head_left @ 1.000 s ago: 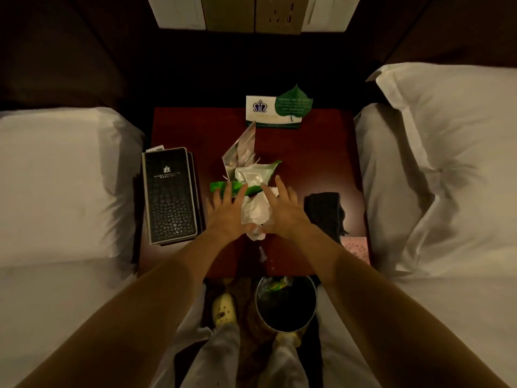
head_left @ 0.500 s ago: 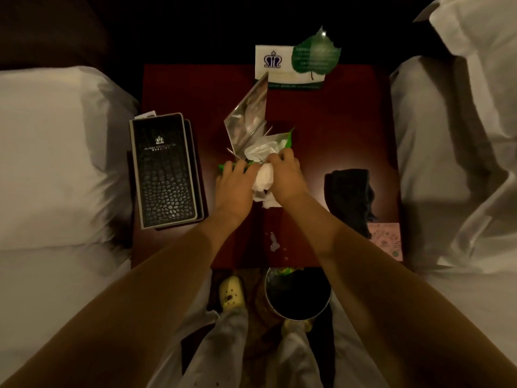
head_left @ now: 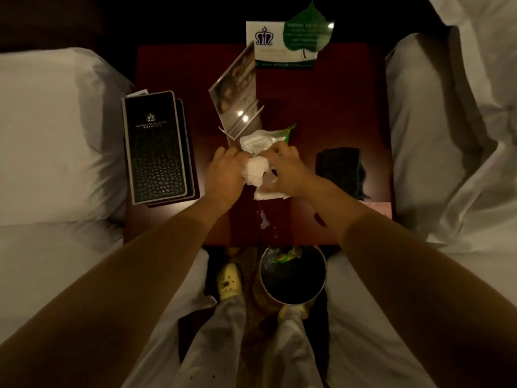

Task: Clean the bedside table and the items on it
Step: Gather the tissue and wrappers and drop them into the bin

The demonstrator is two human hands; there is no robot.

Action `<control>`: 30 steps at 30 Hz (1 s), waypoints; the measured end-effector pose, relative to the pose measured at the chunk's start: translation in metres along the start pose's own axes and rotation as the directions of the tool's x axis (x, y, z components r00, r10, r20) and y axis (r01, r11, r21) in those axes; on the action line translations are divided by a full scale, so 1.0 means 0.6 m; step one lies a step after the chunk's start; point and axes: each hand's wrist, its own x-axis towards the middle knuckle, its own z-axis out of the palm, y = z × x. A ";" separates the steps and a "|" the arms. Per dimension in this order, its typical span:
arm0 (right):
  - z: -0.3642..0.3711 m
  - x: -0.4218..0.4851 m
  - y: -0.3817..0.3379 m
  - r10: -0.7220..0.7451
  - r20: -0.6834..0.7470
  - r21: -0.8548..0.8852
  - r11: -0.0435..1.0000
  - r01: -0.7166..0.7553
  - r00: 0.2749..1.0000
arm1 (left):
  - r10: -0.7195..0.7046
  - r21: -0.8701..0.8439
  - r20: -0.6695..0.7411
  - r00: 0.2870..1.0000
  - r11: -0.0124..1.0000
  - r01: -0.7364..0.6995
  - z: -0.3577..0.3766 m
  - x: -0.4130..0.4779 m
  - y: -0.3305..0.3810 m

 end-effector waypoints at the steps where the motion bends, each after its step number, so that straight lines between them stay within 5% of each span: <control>1: 0.004 -0.008 0.006 -0.027 0.022 -0.087 0.996 0.029 0.999 | 0.001 0.005 0.007 1.000 1.000 -0.001 0.002 -0.004 0.002; 4: 0.025 -0.014 0.019 -0.062 -0.050 -0.210 0.976 0.050 0.997 | -0.004 0.027 0.006 1.000 1.000 0.004 0.011 -0.013 0.006; 8: 0.028 -0.011 0.023 -0.021 -0.203 -0.085 0.996 0.004 0.979 | 0.008 0.021 0.012 1.000 1.000 -0.008 0.018 -0.030 0.017; 15: -0.003 -0.052 0.008 -0.126 -0.237 -0.290 0.955 0.054 0.963 | -0.010 0.018 -0.013 1.000 1.000 0.011 -0.016 -0.057 0.044; 20: -0.013 -0.107 -0.001 -0.198 -0.316 -0.285 0.953 0.107 0.928 | -0.031 -0.018 -0.053 0.998 0.999 0.030 -0.034 -0.103 0.071; 30: 0.064 -0.247 0.036 -0.189 -0.129 -0.287 0.947 0.146 0.974 | -0.004 0.000 0.052 0.999 1.000 0.004 0.025 -0.251 0.103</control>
